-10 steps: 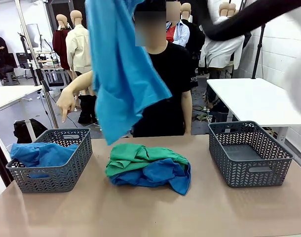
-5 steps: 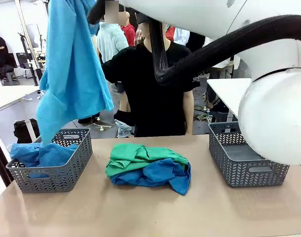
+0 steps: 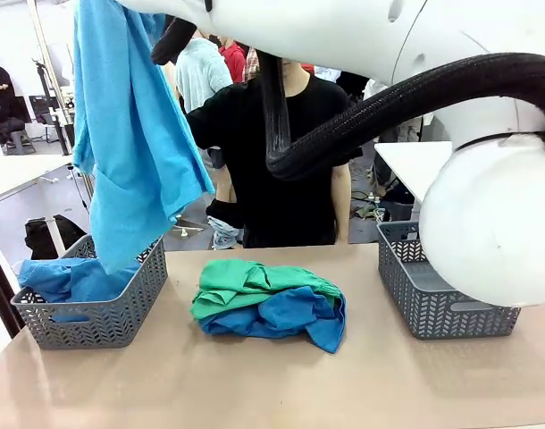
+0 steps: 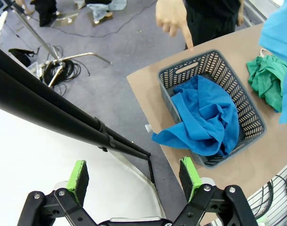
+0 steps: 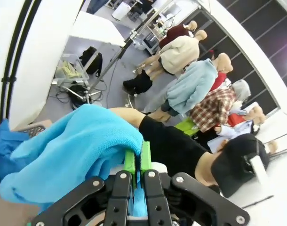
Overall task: Sort the tops and bottoms.
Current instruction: Sort the clothes according to human instructions.
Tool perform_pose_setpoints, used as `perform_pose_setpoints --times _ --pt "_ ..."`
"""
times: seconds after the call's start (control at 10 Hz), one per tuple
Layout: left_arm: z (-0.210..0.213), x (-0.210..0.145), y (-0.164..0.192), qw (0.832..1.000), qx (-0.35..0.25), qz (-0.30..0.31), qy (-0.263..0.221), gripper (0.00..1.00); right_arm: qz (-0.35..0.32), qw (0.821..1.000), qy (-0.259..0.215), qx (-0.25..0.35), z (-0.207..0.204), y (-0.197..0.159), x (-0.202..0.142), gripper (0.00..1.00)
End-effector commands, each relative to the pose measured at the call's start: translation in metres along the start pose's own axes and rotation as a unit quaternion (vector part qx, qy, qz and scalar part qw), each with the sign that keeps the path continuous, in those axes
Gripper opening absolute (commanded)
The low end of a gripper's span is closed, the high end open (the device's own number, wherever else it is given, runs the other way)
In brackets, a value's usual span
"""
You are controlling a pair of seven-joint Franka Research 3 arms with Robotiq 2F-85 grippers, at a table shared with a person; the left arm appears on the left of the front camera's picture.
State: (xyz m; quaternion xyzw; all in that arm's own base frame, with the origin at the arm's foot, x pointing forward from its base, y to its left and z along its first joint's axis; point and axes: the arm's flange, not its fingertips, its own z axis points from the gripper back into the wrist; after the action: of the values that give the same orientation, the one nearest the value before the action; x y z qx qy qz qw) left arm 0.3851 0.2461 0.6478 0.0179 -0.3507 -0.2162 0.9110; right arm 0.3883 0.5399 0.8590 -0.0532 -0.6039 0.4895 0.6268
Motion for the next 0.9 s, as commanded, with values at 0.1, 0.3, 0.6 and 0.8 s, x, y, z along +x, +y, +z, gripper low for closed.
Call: perform_pose_setpoints --times 0.1,0.3,0.6,0.8 --pt "0.001 0.001 0.0 1.0 -0.002 0.001 0.003 1.0 0.007 1.0 -0.005 -0.004 0.006 -0.006 0.002 0.0" --pt "0.001 0.001 0.0 1.0 -0.002 0.001 0.003 1.0 0.007 1.0 -0.005 -0.004 0.006 -0.006 0.002 0.0" --pt "0.001 0.001 0.0 1.0 -0.002 0.001 0.003 1.0 0.007 1.0 -0.005 -0.004 0.006 -0.006 0.002 0.0" --pt "0.001 0.001 0.0 1.0 -0.002 0.001 0.003 1.0 -0.005 1.0 -0.022 0.009 -0.025 -0.013 0.017 0.0"
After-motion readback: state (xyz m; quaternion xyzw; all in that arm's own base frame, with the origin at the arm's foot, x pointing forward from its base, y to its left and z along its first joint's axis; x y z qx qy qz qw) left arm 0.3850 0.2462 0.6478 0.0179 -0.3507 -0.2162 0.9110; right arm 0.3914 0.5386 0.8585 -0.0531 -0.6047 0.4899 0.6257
